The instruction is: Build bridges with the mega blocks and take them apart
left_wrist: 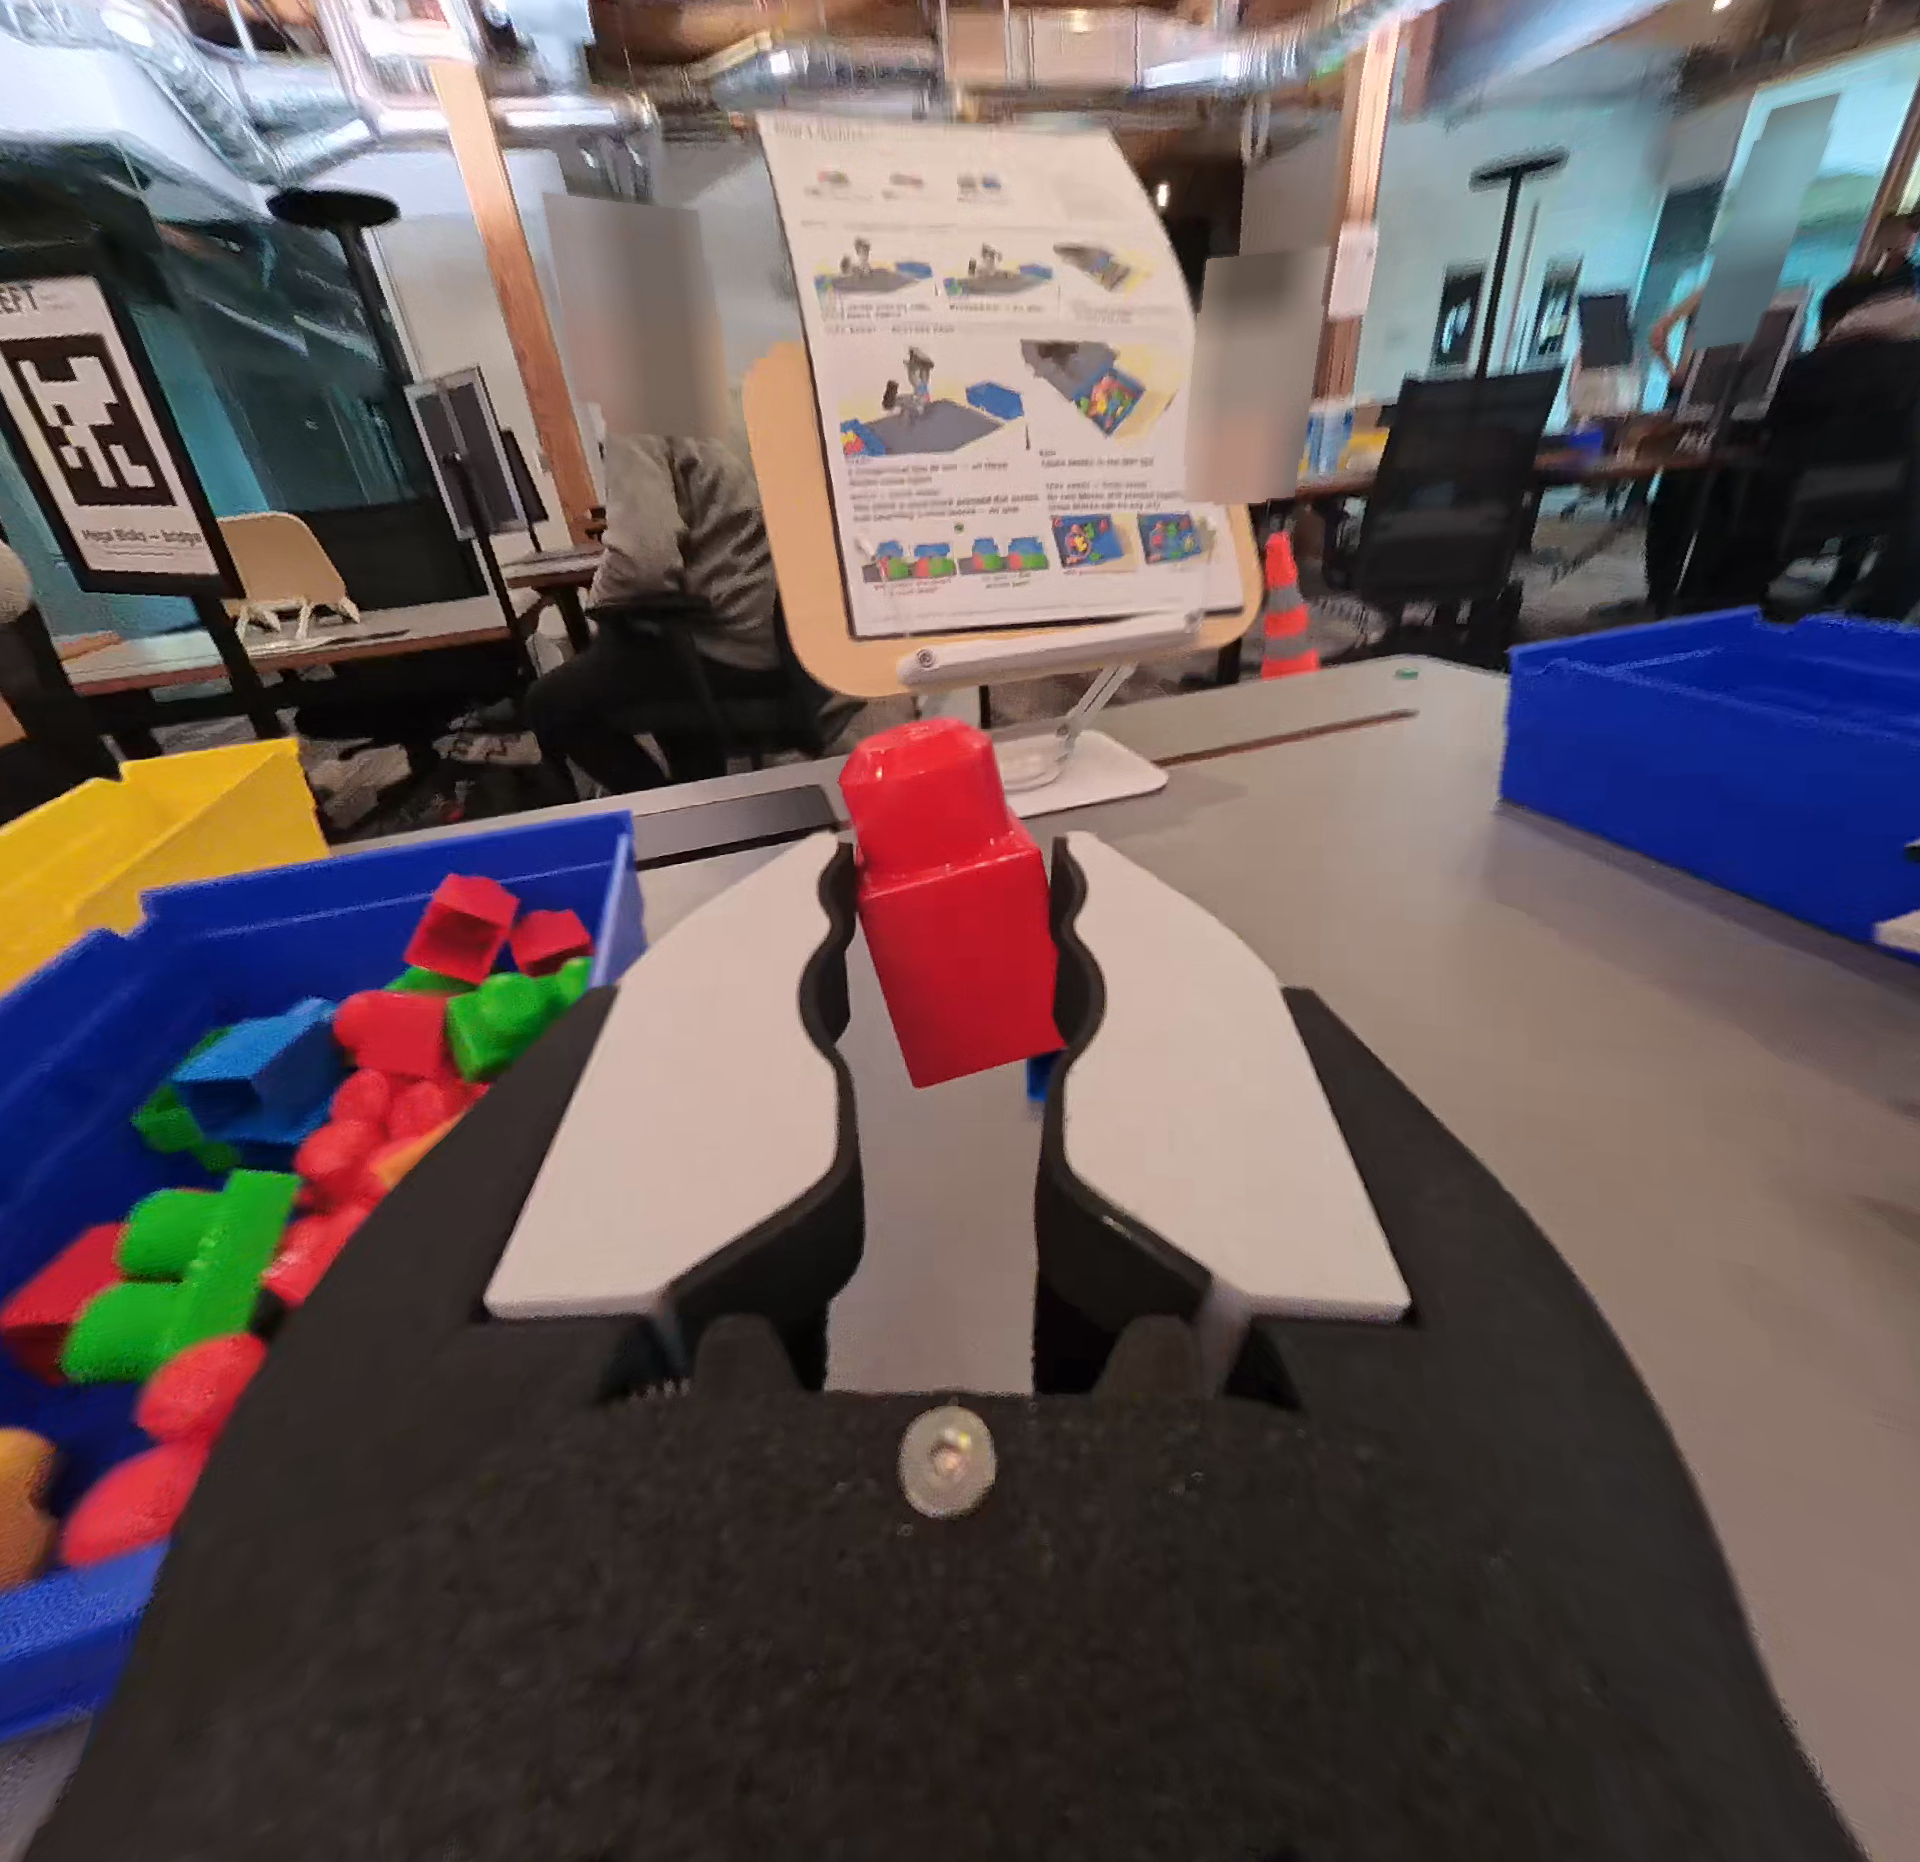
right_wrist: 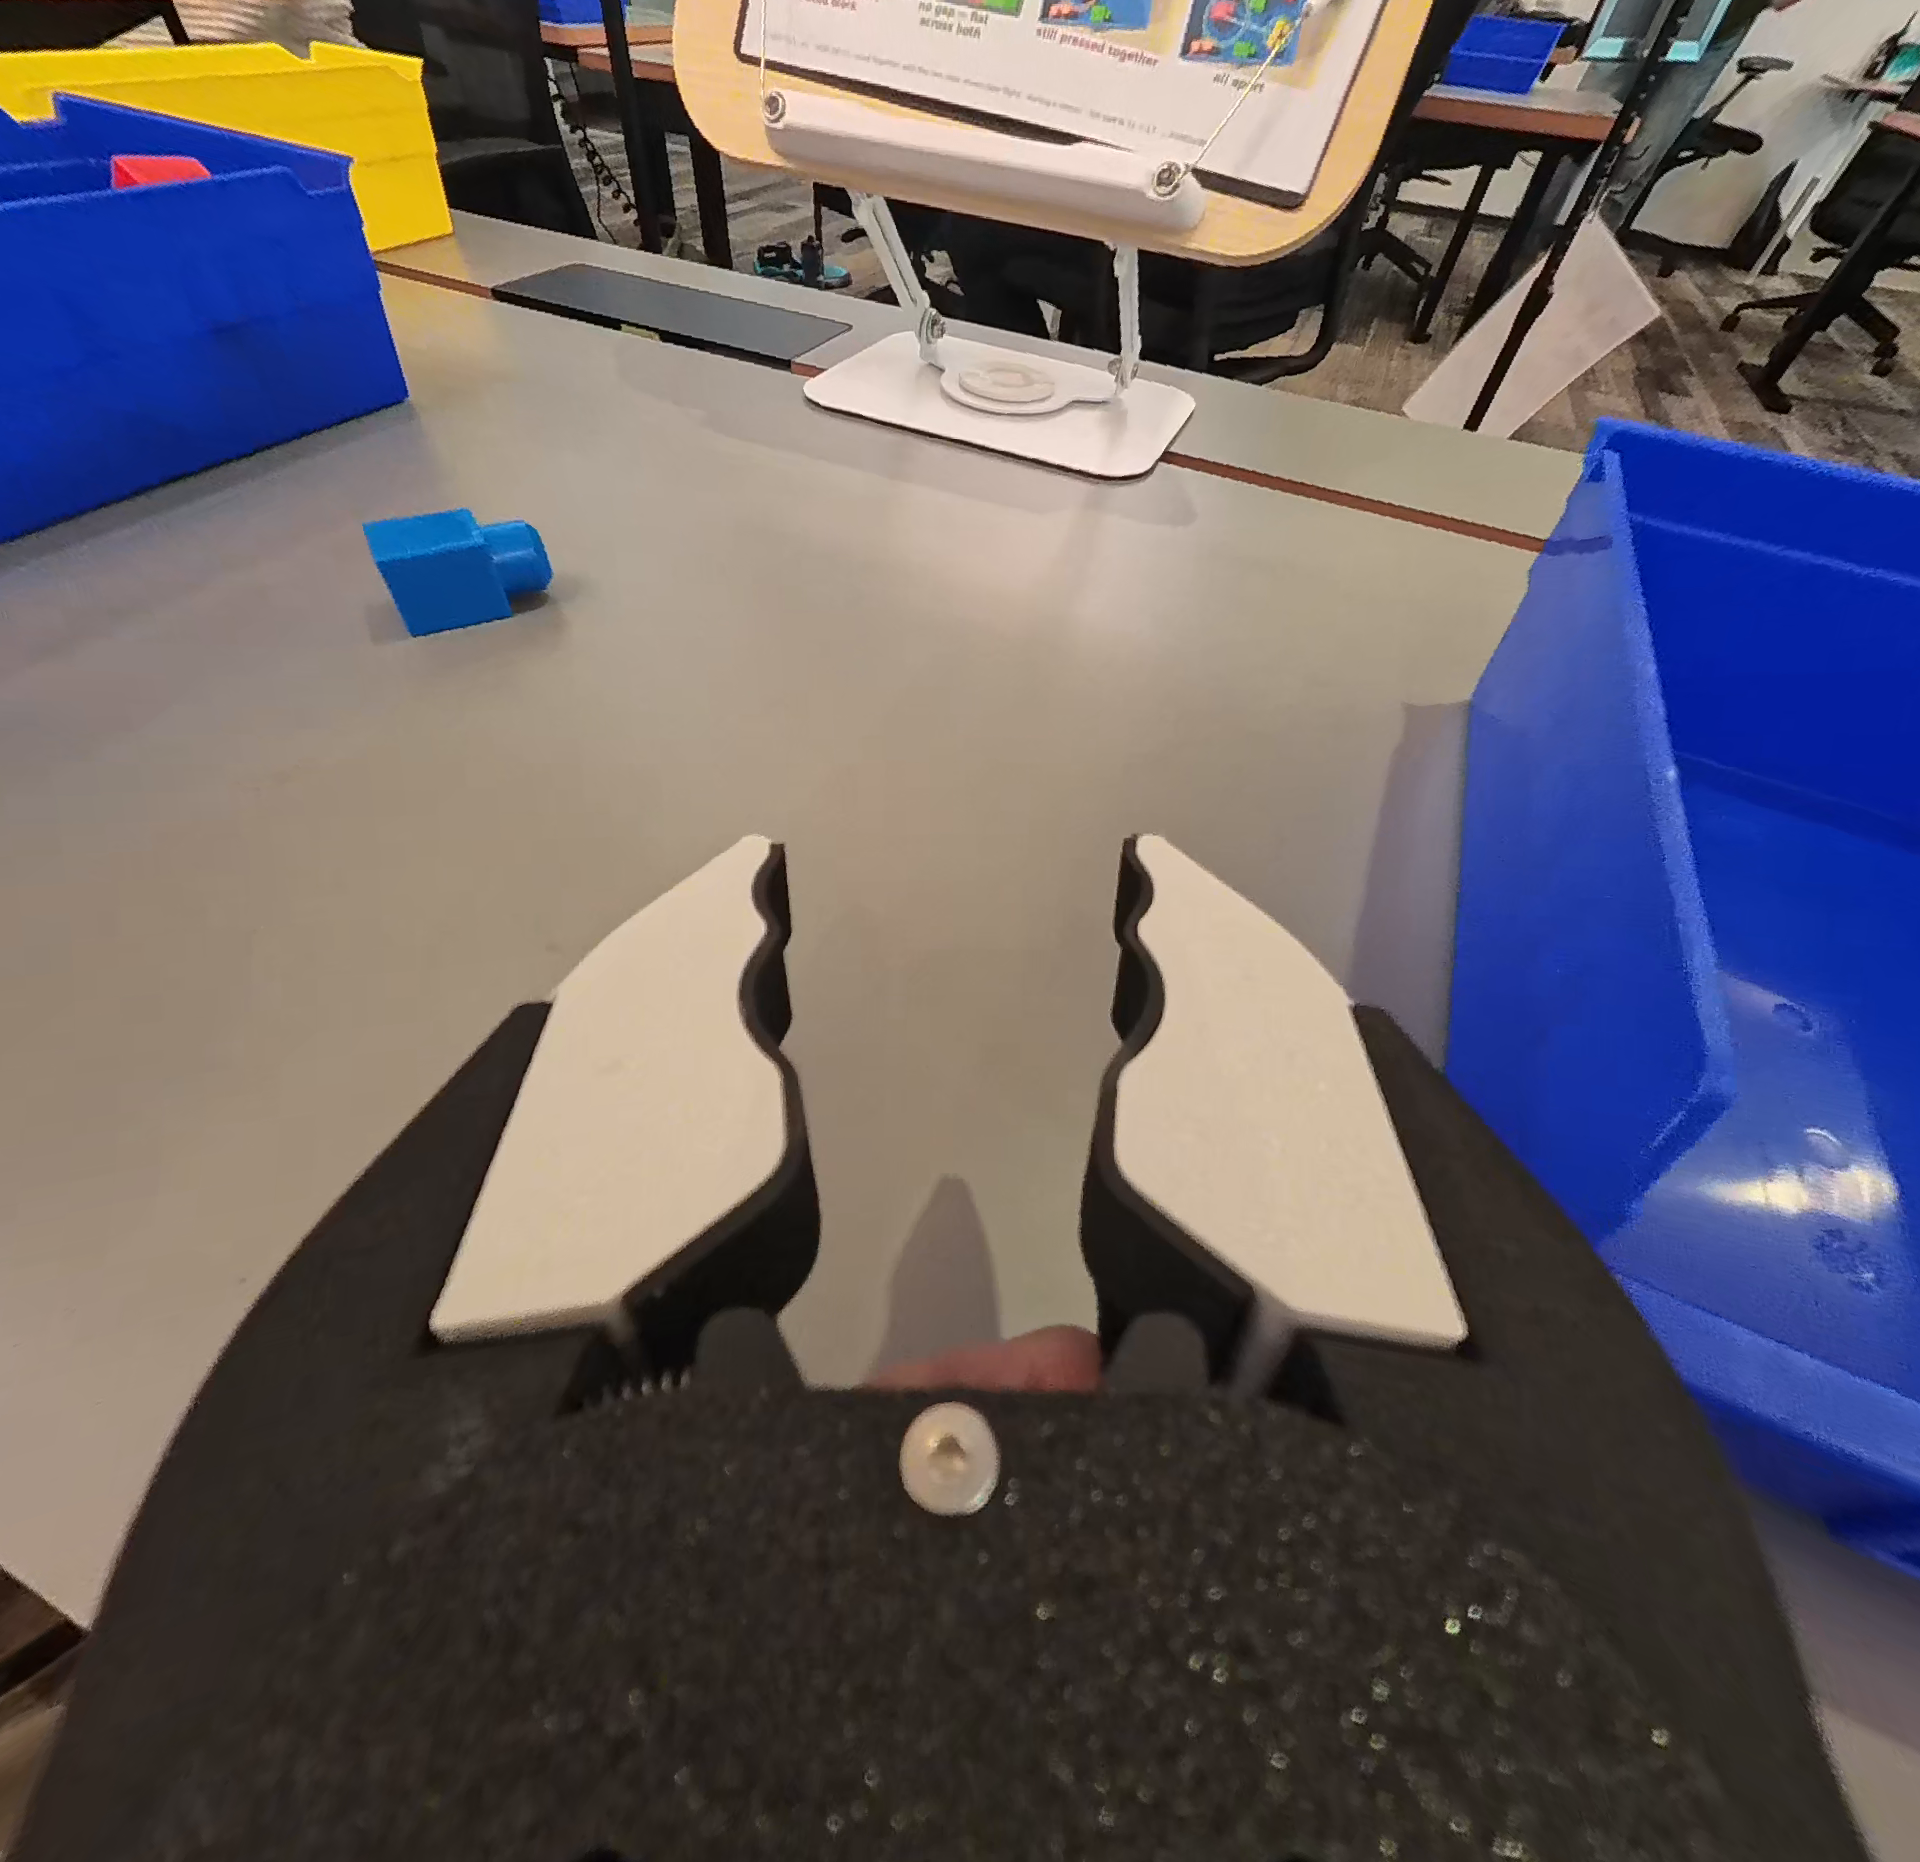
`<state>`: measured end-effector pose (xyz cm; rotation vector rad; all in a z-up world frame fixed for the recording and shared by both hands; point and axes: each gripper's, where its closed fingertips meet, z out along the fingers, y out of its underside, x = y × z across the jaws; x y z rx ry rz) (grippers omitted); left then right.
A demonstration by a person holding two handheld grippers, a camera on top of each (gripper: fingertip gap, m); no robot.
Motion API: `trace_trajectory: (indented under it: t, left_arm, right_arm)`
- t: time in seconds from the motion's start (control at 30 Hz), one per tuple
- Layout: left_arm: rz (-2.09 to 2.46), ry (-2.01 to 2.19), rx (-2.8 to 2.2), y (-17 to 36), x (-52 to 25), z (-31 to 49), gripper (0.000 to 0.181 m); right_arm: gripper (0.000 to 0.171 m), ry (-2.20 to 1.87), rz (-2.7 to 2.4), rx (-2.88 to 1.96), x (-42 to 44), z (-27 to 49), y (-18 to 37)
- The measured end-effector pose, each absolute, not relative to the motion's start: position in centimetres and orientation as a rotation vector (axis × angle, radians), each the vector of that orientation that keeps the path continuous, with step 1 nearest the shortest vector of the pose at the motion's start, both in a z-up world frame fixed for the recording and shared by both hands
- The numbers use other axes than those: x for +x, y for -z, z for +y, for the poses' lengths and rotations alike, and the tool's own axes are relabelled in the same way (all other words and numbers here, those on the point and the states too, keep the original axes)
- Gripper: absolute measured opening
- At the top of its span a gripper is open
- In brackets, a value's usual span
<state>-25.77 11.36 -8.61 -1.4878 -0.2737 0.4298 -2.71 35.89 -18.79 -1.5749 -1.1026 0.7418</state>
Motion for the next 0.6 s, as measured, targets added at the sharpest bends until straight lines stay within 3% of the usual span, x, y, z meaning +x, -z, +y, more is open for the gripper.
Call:
trace_trajectory:
  t: [0.33,0.6]
  left_arm:
    - [-0.366,-0.391,-1.495,13.8,-22.9,9.4,0.035]
    - [-0.265,-0.342,-1.641,15.6,-24.9,14.5,0.035]
  right_arm:
    - [0.060,-0.738,-1.118,-1.560,-3.0,35.3,18.5]
    - [0.059,-0.727,-1.111,-1.545,-2.6,35.2,17.8]
